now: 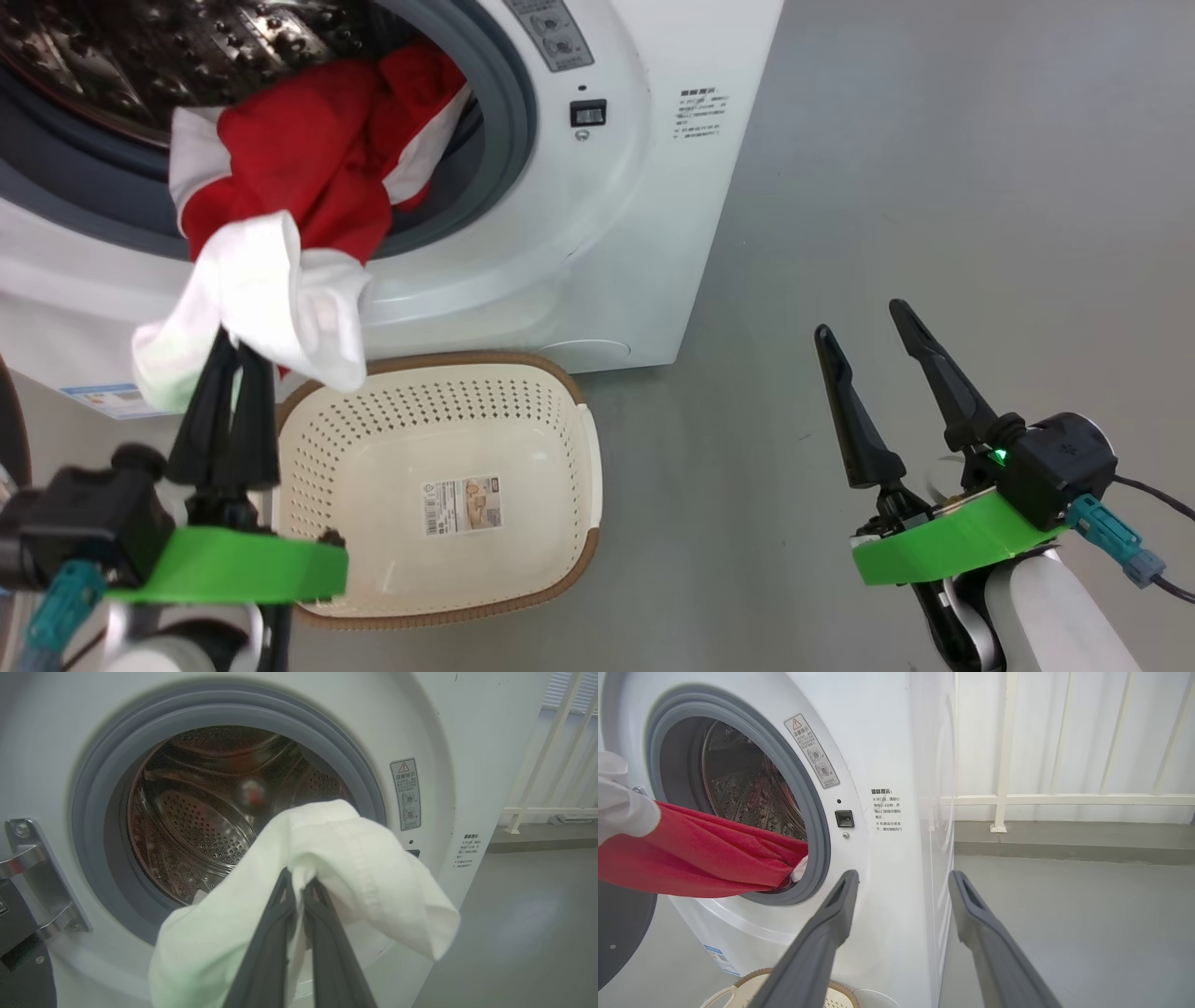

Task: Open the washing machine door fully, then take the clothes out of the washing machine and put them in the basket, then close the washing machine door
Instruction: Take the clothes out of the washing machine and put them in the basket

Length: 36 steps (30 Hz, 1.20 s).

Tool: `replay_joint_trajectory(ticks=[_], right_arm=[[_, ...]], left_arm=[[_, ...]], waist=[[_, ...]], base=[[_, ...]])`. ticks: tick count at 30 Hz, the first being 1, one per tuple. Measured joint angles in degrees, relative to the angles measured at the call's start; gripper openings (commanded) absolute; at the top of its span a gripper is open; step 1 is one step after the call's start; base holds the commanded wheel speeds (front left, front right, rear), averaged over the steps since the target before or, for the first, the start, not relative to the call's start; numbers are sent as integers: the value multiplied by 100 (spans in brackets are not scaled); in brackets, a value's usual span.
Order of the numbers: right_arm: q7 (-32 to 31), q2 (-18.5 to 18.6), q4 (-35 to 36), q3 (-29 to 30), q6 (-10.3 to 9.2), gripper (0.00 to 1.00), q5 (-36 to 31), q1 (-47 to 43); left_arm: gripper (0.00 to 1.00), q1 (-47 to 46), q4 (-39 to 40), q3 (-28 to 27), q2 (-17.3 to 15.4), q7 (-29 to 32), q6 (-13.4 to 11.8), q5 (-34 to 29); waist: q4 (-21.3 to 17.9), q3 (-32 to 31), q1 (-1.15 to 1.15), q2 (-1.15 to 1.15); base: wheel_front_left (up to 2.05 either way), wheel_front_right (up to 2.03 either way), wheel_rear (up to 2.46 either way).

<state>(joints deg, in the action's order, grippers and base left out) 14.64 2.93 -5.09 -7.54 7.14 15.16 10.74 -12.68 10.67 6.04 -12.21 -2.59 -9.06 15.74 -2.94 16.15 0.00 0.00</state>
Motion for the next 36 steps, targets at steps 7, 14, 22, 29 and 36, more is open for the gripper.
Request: replay_joint_trajectory(ticks=[7, 14, 22, 29, 36], right_arm=[[0, 0, 40, 3, 0, 100, -12, 1], [0, 0, 56, -37, 0, 100, -21, 8], [0, 1, 52, -43, 0, 100, -38, 91], [0, 1, 68, -38, 0, 100, -37, 154], [0, 2, 138, -37, 0, 100, -36, 269]], left_arm=[[0, 442, -47, 57, 244, 73, -108, 282], [0, 265, -1518, 182, 499, -155, 138, 646], [0, -527, -3262, 279, 699, -580, 608, 978], [0, -1272, -4949, 409, 861, -768, 917, 1131], [0, -2025, -6413, 503, 961, -895, 1150, 1282]], waist=[[32, 88, 0, 0], [1, 251, 0, 0], [-96, 437, 0, 0], [-187, 684, 0, 0], [-240, 998, 0, 0]], base=[[0, 0, 0], [0, 0, 0], [0, 0, 0], [0, 0, 0], [0, 0, 0]])
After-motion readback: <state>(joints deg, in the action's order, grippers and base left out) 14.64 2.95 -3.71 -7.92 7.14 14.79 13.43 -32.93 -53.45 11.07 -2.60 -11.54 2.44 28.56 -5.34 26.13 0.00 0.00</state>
